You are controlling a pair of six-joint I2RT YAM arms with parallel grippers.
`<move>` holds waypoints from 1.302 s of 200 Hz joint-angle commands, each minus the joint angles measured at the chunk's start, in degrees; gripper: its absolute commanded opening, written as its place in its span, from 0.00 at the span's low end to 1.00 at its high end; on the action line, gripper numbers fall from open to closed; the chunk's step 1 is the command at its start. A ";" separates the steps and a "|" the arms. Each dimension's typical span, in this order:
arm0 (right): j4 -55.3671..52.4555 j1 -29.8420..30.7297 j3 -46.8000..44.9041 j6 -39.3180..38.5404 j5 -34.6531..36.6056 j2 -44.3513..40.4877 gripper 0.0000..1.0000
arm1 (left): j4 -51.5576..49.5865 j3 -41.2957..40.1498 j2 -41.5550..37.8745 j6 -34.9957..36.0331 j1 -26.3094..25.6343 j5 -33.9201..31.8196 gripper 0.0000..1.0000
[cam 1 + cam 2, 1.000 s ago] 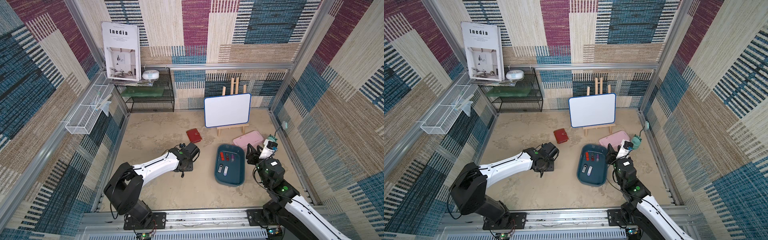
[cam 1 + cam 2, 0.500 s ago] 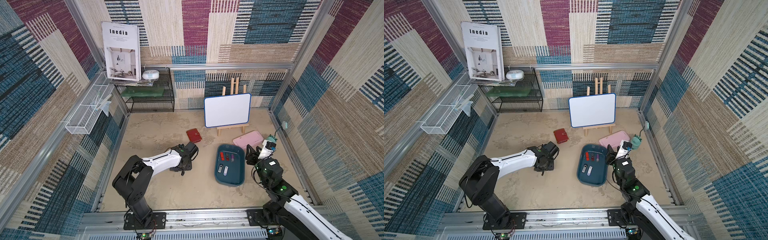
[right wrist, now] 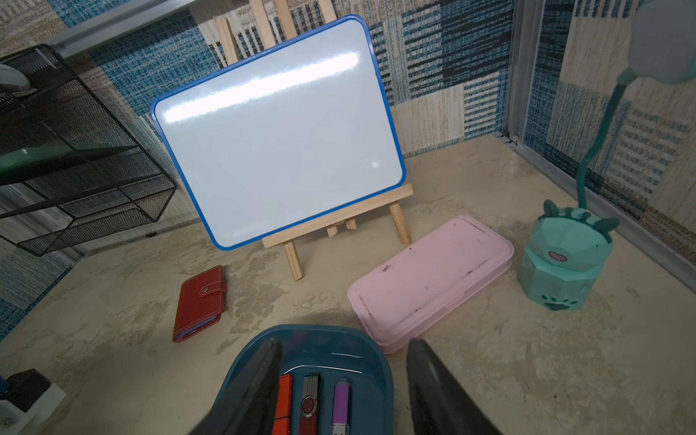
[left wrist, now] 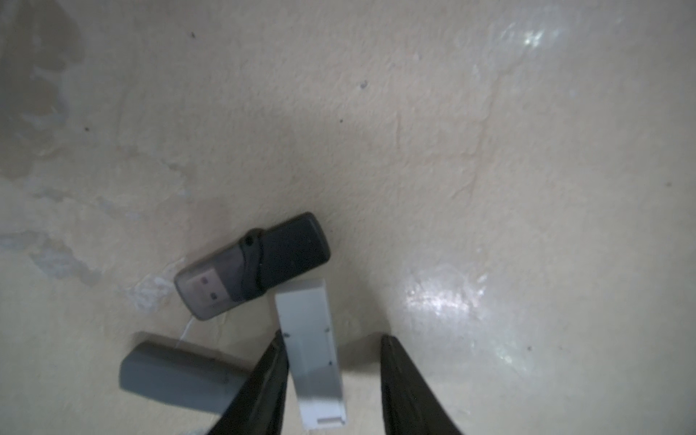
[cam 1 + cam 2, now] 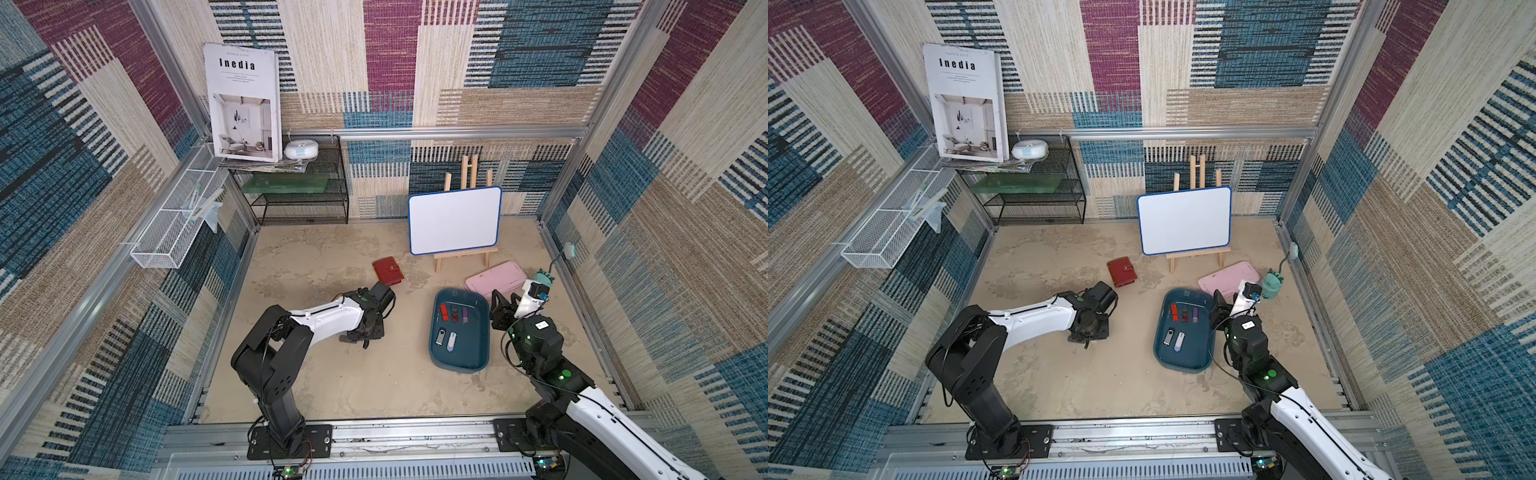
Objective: Put the usb flash drive into the storage box
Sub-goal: Pick up the USB flash from the center of the board.
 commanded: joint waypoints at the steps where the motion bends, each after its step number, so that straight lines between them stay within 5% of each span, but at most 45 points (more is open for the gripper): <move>1: 1.72 0.02 0.05 0.10 0.16 -0.05 0.58 | 0.28 -1.32 1.64 0.75 0.17 0.61 0.36; 50: 1.69 0.06 0.09 0.16 -0.15 0.02 0.58 | -0.79 -1.90 1.31 2.29 0.03 2.69 0.10; 104: 1.60 0.07 0.00 0.09 0.08 -0.01 0.58 | -1.67 -1.86 -4.91 2.27 -0.86 3.87 0.01; 174: -1.15 -0.01 0.53 1.60 5.54 -0.74 0.58 | -7.35 7.11 -14.02 -4.07 -16.33 0.41 0.02; 220: -4.36 0.00 -0.15 3.92 12.48 -5.14 0.57 | -7.33 19.70 -6.27 -6.03 -25.93 -0.57 0.02; 260: -3.75 0.01 -1.74 4.48 14.44 -8.57 0.57 | -7.82 33.24 6.77 -5.09 -28.39 1.70 0.02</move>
